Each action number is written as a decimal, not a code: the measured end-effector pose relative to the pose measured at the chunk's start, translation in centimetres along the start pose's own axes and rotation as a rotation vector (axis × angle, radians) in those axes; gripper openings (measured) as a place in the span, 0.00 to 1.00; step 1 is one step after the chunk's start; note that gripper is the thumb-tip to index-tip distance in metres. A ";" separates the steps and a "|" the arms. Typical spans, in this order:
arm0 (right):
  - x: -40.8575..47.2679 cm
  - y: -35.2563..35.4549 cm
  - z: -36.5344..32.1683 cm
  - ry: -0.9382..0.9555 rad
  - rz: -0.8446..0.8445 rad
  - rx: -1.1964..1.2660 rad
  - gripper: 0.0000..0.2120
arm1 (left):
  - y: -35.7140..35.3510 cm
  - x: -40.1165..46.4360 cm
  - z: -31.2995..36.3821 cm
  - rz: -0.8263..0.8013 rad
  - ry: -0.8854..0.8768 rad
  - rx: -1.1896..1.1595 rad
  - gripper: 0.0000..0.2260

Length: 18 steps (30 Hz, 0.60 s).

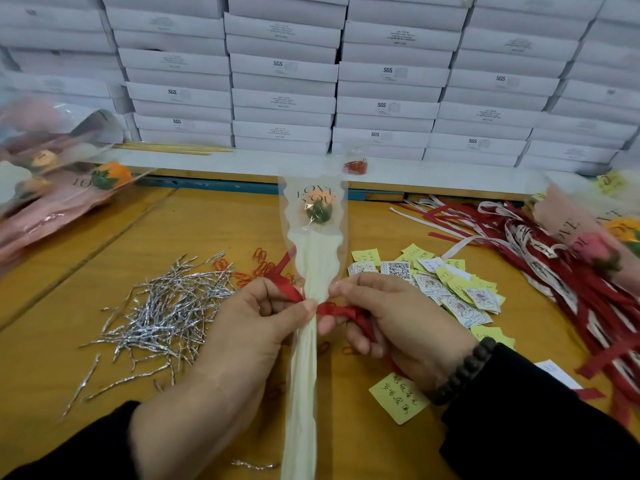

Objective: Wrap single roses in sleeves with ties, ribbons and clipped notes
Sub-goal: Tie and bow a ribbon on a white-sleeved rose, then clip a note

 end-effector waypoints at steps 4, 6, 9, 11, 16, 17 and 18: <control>-0.1 0.3 -0.1 -0.053 -0.031 -0.121 0.09 | 0.0 0.0 0.1 0.038 -0.022 0.056 0.10; -0.1 0.4 -0.1 -0.073 -0.037 -0.154 0.10 | 0.0 -0.1 0.1 0.041 -0.030 0.061 0.08; -0.1 0.3 -0.1 -0.082 -0.044 -0.166 0.11 | 0.0 -0.1 0.0 0.040 -0.017 0.065 0.05; -0.2 0.3 -0.2 -0.090 -0.047 -0.192 0.11 | 0.0 0.0 0.0 0.025 -0.008 0.045 0.05; -0.7 1.0 -1.4 -0.116 -0.097 -0.484 0.07 | 0.0 0.0 0.1 0.054 -0.029 0.126 0.06; -0.9 1.1 -1.8 -0.108 -0.108 -0.561 0.06 | 0.0 -0.1 0.2 0.058 -0.034 0.140 0.06; -1.0 1.3 -2.1 -0.092 -0.119 -0.643 0.05 | 0.0 -0.1 0.3 0.059 -0.039 0.155 0.07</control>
Point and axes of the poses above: each hand's wrist, its own x-axis towards the middle knuckle, its own y-axis out of the back of the hand, z = x × y, the point moved 1 cm from there along x, towards the middle knuckle, and after that the axes turned 14 degrees about x, right-handed, at the moved point
